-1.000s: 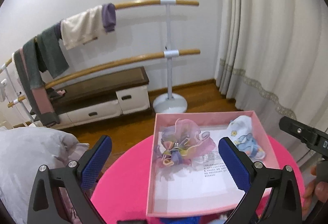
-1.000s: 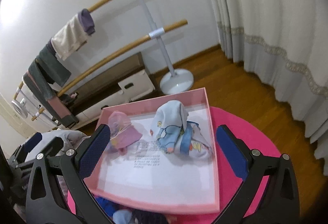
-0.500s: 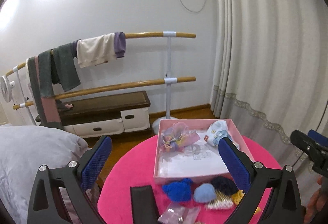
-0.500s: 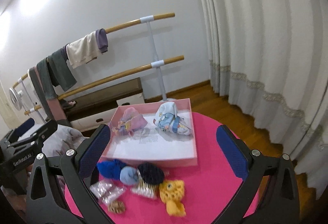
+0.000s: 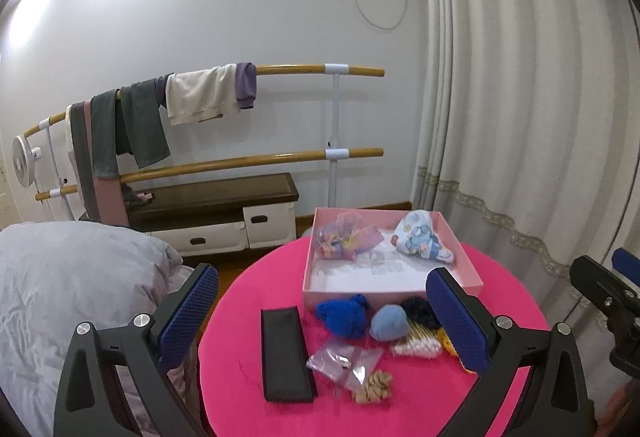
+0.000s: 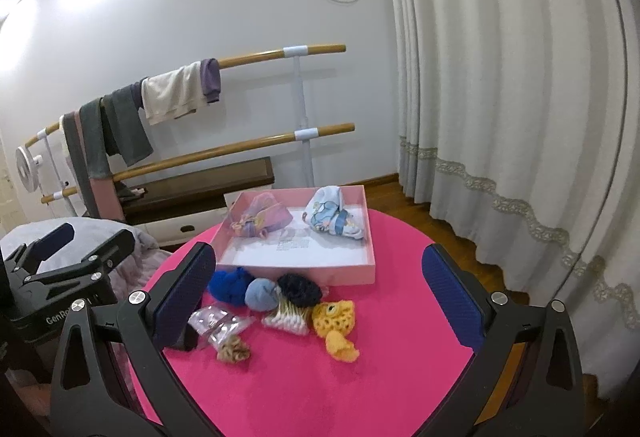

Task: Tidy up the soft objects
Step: 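Withdraw both tools from the box back over the table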

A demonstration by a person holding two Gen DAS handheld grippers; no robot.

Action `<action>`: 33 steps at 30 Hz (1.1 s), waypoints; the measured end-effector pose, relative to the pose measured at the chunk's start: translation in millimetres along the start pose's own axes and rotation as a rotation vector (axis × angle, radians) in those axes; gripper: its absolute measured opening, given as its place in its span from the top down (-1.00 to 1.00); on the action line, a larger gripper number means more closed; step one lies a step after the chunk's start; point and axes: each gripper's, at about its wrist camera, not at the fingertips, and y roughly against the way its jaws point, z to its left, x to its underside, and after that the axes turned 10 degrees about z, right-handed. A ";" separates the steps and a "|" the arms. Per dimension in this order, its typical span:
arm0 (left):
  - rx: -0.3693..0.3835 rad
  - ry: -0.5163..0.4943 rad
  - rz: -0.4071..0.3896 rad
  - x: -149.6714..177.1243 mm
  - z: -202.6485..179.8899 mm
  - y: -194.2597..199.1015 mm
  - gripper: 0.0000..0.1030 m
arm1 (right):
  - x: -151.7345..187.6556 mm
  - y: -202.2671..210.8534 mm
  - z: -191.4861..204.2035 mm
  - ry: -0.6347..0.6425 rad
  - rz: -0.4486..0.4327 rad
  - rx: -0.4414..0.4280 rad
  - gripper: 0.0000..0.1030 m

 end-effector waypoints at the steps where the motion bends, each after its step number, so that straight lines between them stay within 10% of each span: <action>1: -0.003 0.000 -0.003 -0.1 0.2 12.1 -1.00 | 2.0 3.0 0.6 0.000 -0.003 -0.003 -1.00; 33: -0.007 0.036 -0.057 48.6 4.9 121.7 -1.00 | 35.7 57.7 -7.0 -0.017 -0.064 -0.008 -1.00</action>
